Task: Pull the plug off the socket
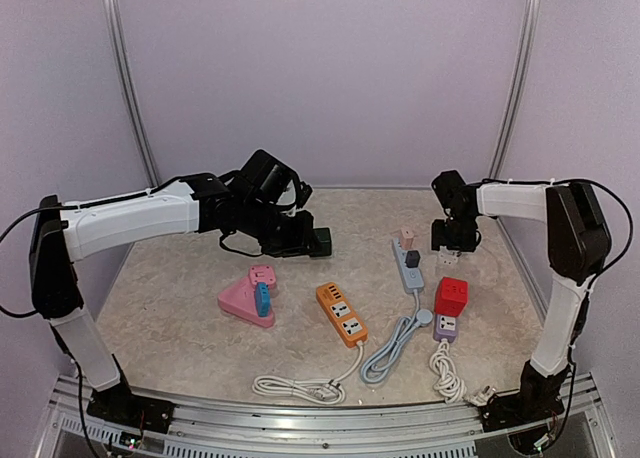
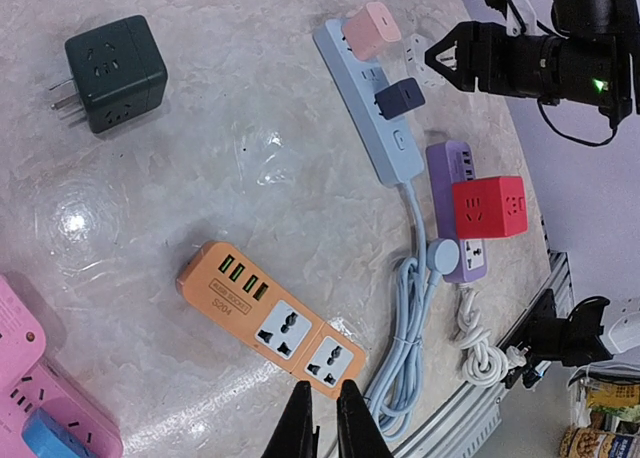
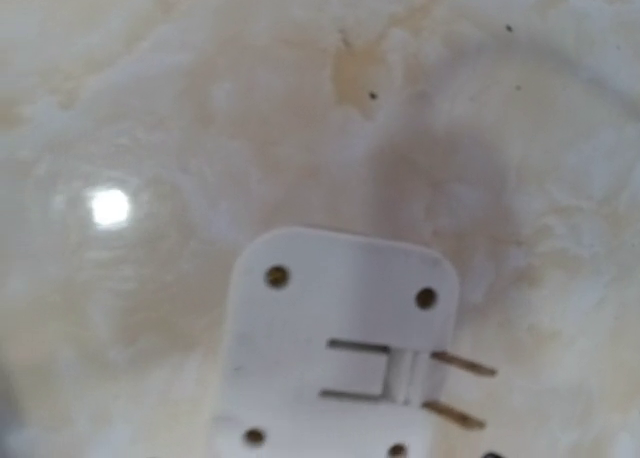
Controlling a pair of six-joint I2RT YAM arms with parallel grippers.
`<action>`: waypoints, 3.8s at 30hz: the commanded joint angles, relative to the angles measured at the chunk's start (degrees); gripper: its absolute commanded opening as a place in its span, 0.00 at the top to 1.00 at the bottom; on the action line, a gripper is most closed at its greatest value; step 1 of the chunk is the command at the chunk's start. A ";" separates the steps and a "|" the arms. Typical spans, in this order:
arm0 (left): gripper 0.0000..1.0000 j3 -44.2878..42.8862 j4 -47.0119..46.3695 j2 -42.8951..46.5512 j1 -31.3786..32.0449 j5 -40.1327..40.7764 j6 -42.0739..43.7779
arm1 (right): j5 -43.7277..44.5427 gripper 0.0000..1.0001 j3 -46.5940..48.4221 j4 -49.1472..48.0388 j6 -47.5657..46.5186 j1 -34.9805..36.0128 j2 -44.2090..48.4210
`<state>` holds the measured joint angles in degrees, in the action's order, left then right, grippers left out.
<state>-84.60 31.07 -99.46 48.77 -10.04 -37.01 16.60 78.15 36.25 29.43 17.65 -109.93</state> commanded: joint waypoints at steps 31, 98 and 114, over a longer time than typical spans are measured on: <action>0.91 3.08 -1.78 0.89 -2.64 0.26 -0.78 | -7.36 0.57 -0.94 -4.17 0.13 11.31 1.20; 0.99 -9.96 -11.92 -24.90 -4.30 -12.30 -4.37 | -11.72 1.00 -14.65 -14.48 6.24 40.09 6.57; 1.00 -4.47 -10.34 -27.17 -4.01 -12.63 -6.40 | -8.45 1.00 -12.07 -11.46 7.81 39.60 6.03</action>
<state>-93.93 17.19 -124.51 44.60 -23.88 -42.63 14.31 65.25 20.23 33.21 54.57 -102.65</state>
